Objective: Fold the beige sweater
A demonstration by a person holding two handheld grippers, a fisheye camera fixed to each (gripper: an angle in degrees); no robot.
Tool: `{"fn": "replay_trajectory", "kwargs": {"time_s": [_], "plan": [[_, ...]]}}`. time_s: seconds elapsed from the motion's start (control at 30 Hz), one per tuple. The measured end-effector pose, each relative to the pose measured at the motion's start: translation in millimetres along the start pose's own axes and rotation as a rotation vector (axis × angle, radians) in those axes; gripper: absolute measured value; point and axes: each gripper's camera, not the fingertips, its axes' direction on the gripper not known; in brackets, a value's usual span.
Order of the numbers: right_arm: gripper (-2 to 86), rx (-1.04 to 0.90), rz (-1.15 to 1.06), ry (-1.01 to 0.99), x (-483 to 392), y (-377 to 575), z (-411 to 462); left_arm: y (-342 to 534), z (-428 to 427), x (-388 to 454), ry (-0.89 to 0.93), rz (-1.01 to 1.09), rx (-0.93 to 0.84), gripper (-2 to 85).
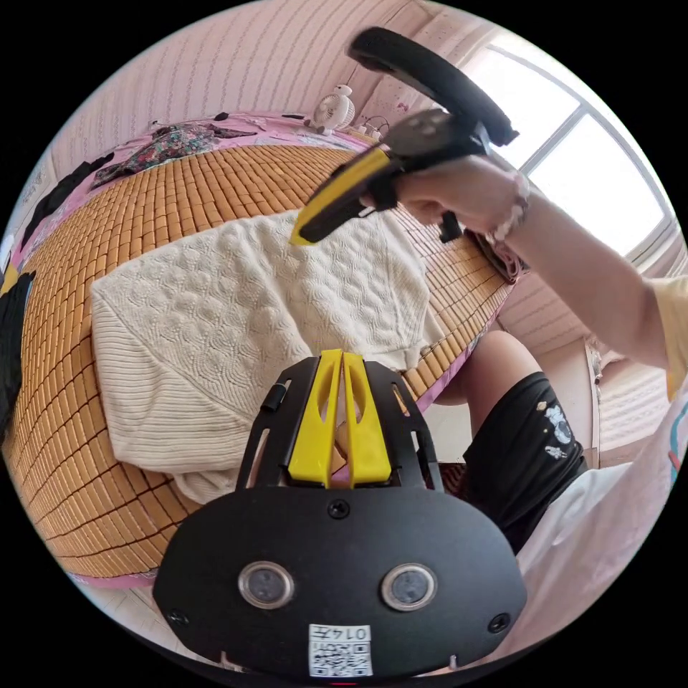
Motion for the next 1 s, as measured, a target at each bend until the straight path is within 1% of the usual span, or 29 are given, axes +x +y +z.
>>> {"fn": "replay_trajectory", "kwargs": {"time_s": [0.03,0.07,0.1,0.13,0.17,0.37,0.6,0.7,0.83,0.93,1.0], "plan": [[-0.1,-0.045,-0.012,0.028,0.0,-10.5,8.1,0.1,19.2,8.4,-0.032,0.030,-0.059,-0.7],[-0.1,-0.138,-0.047,0.059,-0.3,-28.3,27.7,2.9,36.9,13.6,-0.089,0.046,-0.121,-0.7],[-0.2,-0.197,-0.066,0.052,-0.3,-41.3,44.3,5.7,42.7,16.3,-0.088,0.068,-0.126,-0.7],[-0.2,-0.193,-0.054,0.046,0.6,-46.3,45.6,11.8,44.5,19.6,-0.082,0.076,-0.084,-0.7],[-0.2,-0.234,-0.061,0.037,1.0,-57.1,48.0,14.9,45.6,21.6,-0.082,0.070,-0.074,-0.7],[-0.4,-0.423,-0.150,0.065,-6.9,-101.7,66.4,19.3,52.7,35.9,-0.101,0.108,-0.082,-0.7],[-0.6,-0.614,-0.173,0.010,-1.2,-134.6,90.8,29.5,58.4,52.6,-0.146,0.128,-0.055,-0.7],[-0.6,-0.636,-0.156,-0.015,3.6,-134.5,96.5,31.9,60.5,55.7,-0.144,0.119,-0.053,-0.7],[-0.6,-0.597,-0.102,-0.017,8.1,-121.5,98.1,33.7,63.1,54.4,-0.111,0.098,-0.055,-0.7],[-0.6,-0.531,-0.030,-0.015,13.1,-102.4,96.5,36.6,66.0,56.8,-0.107,0.102,-0.049,-0.7],[-0.5,-0.413,0.061,-0.057,24.1,-75.4,90.0,38.8,67.6,60.7,-0.120,0.108,-0.044,-0.7]]}}
